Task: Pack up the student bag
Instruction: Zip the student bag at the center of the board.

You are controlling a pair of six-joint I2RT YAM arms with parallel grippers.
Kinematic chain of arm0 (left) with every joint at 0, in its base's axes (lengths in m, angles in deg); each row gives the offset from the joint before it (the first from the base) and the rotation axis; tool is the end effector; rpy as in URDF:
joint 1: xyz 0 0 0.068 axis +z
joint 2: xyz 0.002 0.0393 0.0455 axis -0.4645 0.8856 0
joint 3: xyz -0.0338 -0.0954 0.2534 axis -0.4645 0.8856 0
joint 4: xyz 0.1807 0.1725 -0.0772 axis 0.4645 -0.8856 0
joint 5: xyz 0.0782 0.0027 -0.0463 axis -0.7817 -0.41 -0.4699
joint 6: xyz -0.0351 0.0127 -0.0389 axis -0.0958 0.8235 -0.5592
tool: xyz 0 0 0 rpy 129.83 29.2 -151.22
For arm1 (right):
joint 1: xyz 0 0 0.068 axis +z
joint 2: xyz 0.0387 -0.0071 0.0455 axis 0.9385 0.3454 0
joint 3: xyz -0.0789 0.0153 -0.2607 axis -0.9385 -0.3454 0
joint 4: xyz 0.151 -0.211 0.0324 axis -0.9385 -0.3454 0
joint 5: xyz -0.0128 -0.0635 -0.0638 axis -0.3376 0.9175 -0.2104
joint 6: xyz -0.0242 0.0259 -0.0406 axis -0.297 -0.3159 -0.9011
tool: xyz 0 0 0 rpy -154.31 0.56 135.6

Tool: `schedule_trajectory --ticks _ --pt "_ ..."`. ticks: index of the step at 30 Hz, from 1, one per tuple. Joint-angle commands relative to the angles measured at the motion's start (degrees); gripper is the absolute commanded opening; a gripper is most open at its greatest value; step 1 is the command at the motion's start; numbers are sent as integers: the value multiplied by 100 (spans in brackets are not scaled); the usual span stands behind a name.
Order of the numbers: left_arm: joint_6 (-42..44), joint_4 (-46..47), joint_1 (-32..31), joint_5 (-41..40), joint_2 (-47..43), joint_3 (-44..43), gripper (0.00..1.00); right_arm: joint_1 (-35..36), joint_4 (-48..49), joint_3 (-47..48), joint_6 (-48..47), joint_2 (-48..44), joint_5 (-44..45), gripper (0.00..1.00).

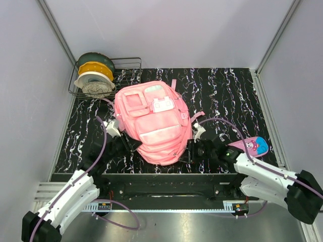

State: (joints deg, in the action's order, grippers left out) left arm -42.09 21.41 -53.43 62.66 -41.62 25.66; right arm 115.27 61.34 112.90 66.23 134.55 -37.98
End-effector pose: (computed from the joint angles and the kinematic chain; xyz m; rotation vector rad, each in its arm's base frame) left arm 0.1294 -0.0706 0.2001 -0.1886 2.1217 -0.9594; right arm 0.1287 0.1442 0.1970 -0.3055 2.4226 1.0332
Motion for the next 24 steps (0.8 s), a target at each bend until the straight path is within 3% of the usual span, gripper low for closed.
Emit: schedule_trajectory --ticks 1,4,13,17,18,20,24 --pt "-156 677 18 25 -252 130 37 120 828 149 131 340 -321 40" --pt "-235 739 18 51 -384 227 37 120 837 157 61 473 -49 45" --pt "-358 880 18 192 -402 359 37 111 1355 122 -36 1062 -40 45" --pt "-376 1038 18 209 -393 394 36 120 1644 131 34 1203 -285 38" --pt "-384 1047 18 210 -393 395 36 120 1733 114 69 1229 -347 26" --pt "-402 1064 18 201 -384 421 35 120 1856 122 87 1299 -575 19" --pt "-507 1275 18 245 -358 491 35 120 1927 87 131 1387 -690 27"
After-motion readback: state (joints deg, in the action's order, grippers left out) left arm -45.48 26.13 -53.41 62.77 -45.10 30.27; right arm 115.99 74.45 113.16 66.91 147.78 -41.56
